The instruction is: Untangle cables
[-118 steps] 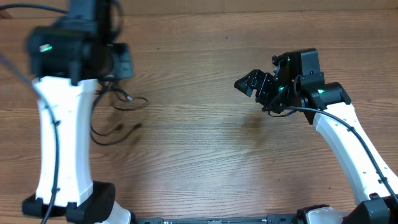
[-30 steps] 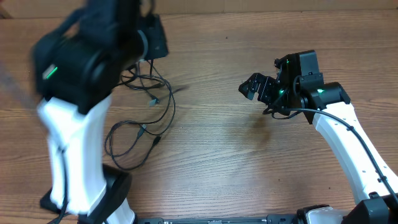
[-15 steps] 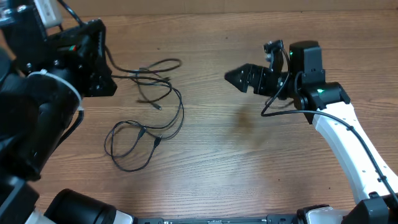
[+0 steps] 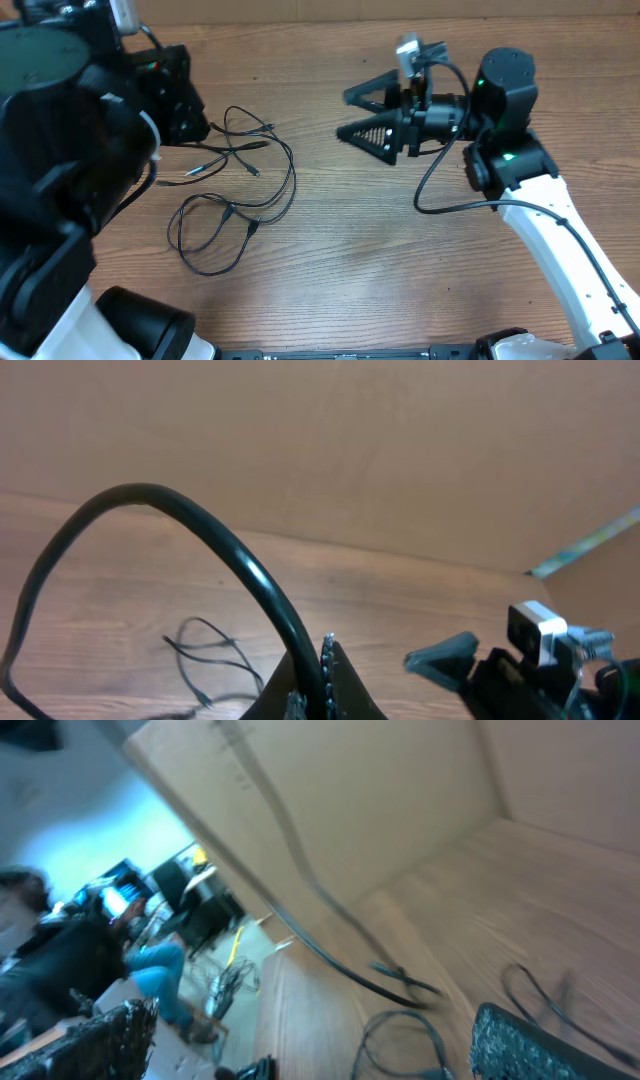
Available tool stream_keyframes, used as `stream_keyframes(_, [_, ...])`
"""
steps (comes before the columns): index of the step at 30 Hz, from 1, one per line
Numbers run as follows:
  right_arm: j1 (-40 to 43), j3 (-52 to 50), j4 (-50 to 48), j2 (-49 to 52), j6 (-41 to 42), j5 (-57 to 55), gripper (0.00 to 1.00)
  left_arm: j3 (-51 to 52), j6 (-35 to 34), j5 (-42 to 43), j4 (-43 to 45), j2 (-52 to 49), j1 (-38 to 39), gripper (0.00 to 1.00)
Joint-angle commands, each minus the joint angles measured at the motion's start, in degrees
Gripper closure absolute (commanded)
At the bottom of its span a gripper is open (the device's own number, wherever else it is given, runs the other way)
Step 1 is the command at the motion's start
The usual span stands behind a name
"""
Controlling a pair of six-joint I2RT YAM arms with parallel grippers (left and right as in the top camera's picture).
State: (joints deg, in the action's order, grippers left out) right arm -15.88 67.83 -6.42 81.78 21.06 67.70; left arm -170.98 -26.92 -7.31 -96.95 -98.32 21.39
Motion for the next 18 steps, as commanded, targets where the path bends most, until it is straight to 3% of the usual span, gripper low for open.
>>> stream_keyframes(1, [-3.85, 0.92, -3.82, -1.16, 0.33, 2.75, 0.0, -0.02, -4.44, 4.35, 0.17, -1.95, 0.02, 0.96])
stream_keyframes(9, [-8.15, 0.92, -16.61, -1.14, 4.39, -2.03, 0.0, 0.0, -8.41, 12.39, 0.15, -5.95, 0.02, 0.96])
stream_keyframes(18, [-8.17, 0.92, -23.17, -1.14, 11.63, -5.38, 0.0, 0.24, -12.57, 18.62, 0.17, -8.96, 1.18, 0.96])
